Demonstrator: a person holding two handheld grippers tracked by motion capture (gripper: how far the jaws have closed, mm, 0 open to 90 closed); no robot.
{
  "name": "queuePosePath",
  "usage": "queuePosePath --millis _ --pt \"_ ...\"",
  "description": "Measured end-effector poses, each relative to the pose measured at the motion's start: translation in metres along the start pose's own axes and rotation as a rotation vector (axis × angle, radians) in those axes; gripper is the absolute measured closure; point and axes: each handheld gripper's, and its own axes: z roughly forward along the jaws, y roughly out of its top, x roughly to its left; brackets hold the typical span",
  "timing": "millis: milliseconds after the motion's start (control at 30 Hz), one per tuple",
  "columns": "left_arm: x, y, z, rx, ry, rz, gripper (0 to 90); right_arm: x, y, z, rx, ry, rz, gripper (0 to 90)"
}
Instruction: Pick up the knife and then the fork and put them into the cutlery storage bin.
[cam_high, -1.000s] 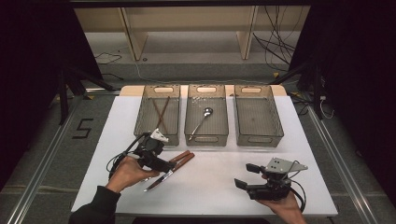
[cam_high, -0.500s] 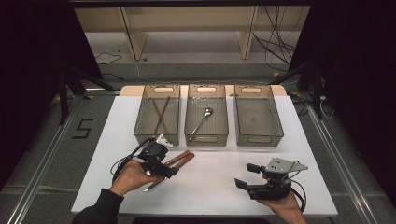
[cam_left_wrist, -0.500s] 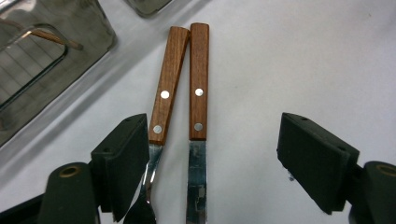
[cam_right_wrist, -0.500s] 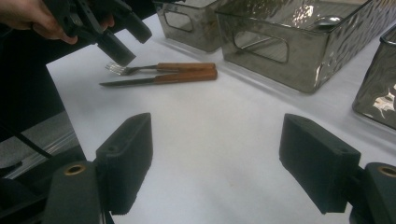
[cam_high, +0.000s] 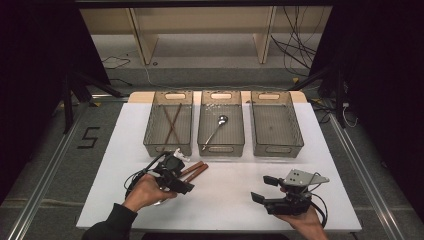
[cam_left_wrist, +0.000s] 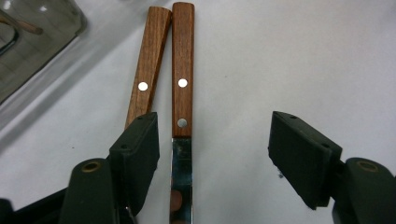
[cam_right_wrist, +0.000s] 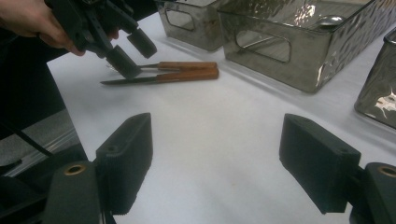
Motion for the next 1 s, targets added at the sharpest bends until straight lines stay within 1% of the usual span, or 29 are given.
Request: queuePosePath --millis 67,133,167,200,333,400,467,533,567,667,833,900,1000 --pt "0.0 0.001 0.003 0.017 0.015 0.002 35.3 0.0 0.0 0.0 0.0 -0.001 0.0 26.5" --pt "0.001 0.001 0.007 0.026 0.033 -0.004 37.6 0.0 0.0 0.0 0.003 0.0 -0.003 26.5" --pt "0.002 0.001 0.008 0.038 0.029 -0.004 39.4 0.0 0.0 0.001 0.005 0.0 -0.003 26.5" --pt "0.003 0.001 0.01 0.038 0.025 -0.009 41.1 0.0 0.0 0.001 0.007 0.001 -0.004 26.5" --pt "0.005 0.003 0.014 0.059 0.026 -0.013 47.7 0.0 0.0 0.001 0.005 0.001 -0.004 26.5" --pt "0.005 0.005 0.015 0.058 0.03 -0.021 49.4 0.0 0.0 0.001 0.004 0.001 -0.004 26.5" --pt "0.005 0.007 0.016 0.068 0.029 -0.02 52.4 0.001 0.0 0.001 0.006 0.001 -0.004 26.5" --pt "0.006 0.008 0.019 0.076 0.027 -0.031 54.3 0.001 0.0 0.001 0.006 0.001 -0.006 26.5" --pt "0.006 0.008 0.02 0.084 0.028 -0.028 55.4 0.001 0.0 0.001 0.006 0.001 -0.006 26.5" --pt "0.006 0.007 0.024 0.102 0.028 -0.024 57.6 0.0 0.0 0.001 0.004 0.001 -0.005 26.5" --pt "0.008 0.008 0.029 0.104 0.041 -0.031 57.2 0.001 0.0 0.001 0.006 0.002 -0.006 26.6" --pt "0.009 0.008 0.031 0.114 0.045 -0.027 57.4 0.001 0.0 0.001 0.006 0.003 -0.006 26.5" --pt "0.01 0.009 0.031 0.108 0.047 -0.032 59.0 0.001 0.0 0.001 0.007 0.003 -0.006 26.5"
